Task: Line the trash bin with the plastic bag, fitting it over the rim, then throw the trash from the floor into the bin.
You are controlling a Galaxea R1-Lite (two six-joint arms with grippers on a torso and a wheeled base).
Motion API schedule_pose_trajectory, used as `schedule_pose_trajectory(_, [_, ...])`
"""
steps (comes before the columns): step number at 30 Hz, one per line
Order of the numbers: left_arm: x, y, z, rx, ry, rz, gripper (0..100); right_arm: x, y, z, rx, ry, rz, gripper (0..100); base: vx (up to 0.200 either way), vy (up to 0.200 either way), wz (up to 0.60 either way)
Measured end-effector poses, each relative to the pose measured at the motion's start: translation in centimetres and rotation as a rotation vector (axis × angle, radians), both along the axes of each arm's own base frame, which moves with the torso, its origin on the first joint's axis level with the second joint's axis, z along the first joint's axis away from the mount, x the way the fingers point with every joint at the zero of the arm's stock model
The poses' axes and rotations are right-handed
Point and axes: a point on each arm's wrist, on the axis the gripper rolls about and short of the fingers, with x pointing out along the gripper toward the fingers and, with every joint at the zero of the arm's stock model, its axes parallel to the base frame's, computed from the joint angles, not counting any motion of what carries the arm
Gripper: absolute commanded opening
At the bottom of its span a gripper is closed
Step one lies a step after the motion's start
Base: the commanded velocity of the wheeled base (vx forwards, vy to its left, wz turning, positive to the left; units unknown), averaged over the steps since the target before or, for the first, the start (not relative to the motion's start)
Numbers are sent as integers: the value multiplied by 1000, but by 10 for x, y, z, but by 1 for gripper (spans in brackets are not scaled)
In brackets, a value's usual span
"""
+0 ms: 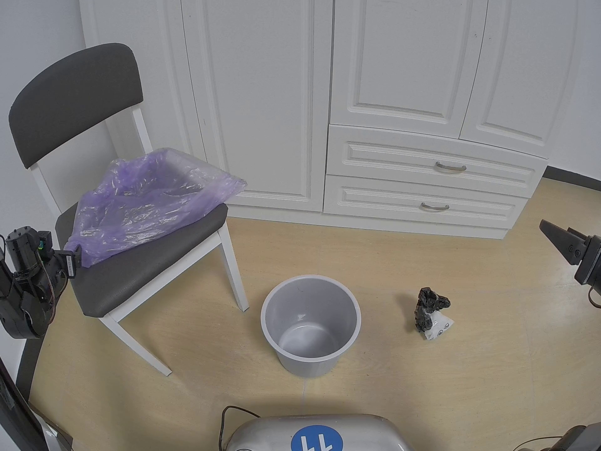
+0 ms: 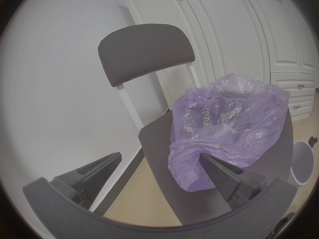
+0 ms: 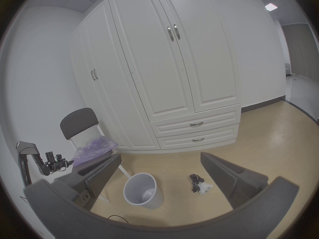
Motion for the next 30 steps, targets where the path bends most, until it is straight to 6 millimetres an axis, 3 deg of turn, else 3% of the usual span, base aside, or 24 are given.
schedule_pose_trajectory(15, [4,0,-5,-10,6,-30,100,0,2,1,12,0,17,100,0,0,0])
schedule_pose_trajectory(16, [4,0,-5,-9,2,-34,0,0,2,1,12,0,19,100,0,0,0])
schedule_pose_trajectory(30, [1,-4,-8,3,-54,-77,0,-3,4,-3,1,9,37,100,0,0,0])
